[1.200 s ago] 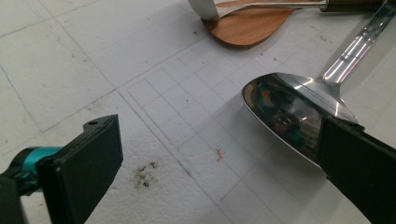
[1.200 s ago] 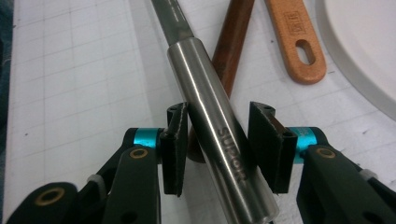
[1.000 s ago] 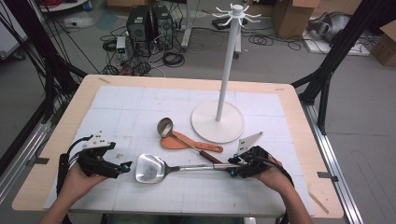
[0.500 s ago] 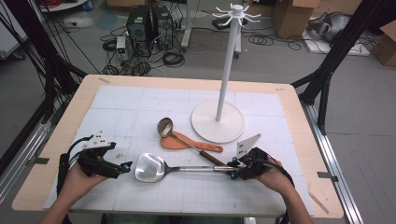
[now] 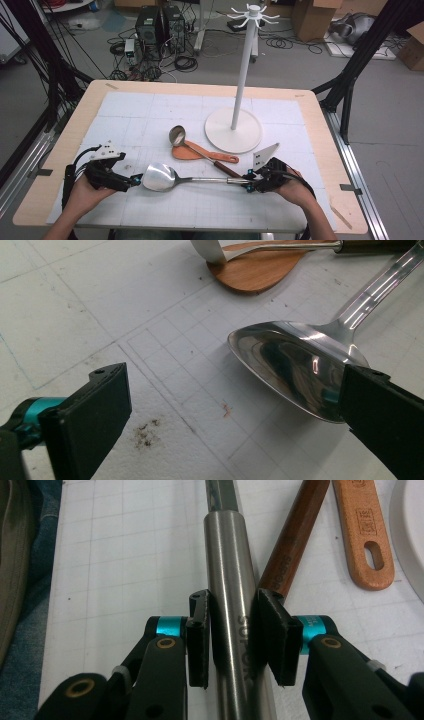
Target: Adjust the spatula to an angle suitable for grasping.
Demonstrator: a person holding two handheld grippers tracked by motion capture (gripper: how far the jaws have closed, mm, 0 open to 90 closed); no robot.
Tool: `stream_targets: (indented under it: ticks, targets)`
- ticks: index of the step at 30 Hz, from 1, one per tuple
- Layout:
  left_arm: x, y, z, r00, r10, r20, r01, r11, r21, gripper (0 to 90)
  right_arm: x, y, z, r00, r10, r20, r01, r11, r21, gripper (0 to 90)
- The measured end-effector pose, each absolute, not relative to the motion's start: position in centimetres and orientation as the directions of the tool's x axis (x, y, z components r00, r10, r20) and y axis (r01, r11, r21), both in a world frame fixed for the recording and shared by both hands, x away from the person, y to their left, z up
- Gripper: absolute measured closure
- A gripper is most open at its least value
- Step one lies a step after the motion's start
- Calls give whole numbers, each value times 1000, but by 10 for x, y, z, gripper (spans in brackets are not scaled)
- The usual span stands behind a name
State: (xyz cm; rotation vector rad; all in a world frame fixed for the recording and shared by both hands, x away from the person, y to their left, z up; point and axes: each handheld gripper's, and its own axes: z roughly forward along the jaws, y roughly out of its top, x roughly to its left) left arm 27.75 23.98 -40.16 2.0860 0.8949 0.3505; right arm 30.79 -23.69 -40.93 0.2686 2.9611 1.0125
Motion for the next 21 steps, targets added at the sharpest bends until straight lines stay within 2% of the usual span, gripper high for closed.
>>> stream_targets:
  ticks: [21]
  targets:
    - [274, 222, -393, 756, 652, -62, 435, -429, 792, 18, 307, -229, -381, -991, 130, 14, 109, 762, 639, 687]
